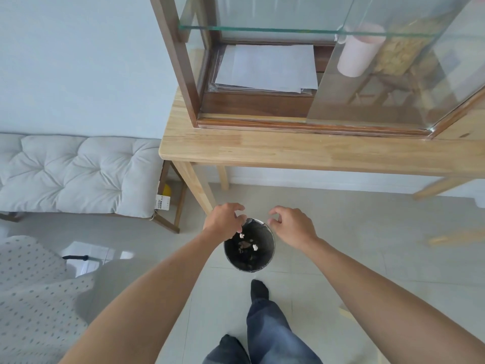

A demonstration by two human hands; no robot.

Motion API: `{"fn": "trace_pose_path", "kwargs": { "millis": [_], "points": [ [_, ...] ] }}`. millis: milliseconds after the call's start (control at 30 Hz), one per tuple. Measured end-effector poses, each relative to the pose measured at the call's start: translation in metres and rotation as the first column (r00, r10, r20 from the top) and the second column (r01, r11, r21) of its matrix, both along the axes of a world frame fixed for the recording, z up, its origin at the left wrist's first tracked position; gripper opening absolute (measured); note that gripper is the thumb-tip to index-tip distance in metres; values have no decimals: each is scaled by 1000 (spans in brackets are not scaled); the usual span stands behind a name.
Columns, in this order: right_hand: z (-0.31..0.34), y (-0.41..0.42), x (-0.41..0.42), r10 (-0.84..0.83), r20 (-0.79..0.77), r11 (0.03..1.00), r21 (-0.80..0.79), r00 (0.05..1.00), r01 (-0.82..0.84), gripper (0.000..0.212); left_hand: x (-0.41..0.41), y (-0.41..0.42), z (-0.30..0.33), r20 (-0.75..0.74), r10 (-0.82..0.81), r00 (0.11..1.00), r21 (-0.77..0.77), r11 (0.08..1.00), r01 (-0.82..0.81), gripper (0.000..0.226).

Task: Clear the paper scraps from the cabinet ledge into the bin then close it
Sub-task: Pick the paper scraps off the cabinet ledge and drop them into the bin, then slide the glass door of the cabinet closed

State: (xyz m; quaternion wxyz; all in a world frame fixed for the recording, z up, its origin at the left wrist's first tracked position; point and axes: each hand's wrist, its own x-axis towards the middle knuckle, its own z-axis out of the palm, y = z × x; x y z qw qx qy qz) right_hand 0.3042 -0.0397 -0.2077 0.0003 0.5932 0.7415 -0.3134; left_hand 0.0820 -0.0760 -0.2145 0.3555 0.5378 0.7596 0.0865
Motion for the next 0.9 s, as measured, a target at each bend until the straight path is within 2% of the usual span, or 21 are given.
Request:
{"fn": "trace_pose_path", "kwargs": {
  "millis": [300, 733, 900],
  "points": [
    [32, 5, 0, -47, -34, 996, 74, 998, 50, 31, -12, -1, 39, -14, -22, 1000, 81, 996, 23, 36],
    [143, -8, -12, -96, -108, 957, 264, 990, 121, 35, -45, -12, 152, -63, -9, 998, 292, 956, 27, 39],
    [187, 8, -8, -91, -124, 913, 386, 988, 133, 31, -63, -1, 199, -85, 30, 996, 393, 919, 6, 38]
  ]
}}
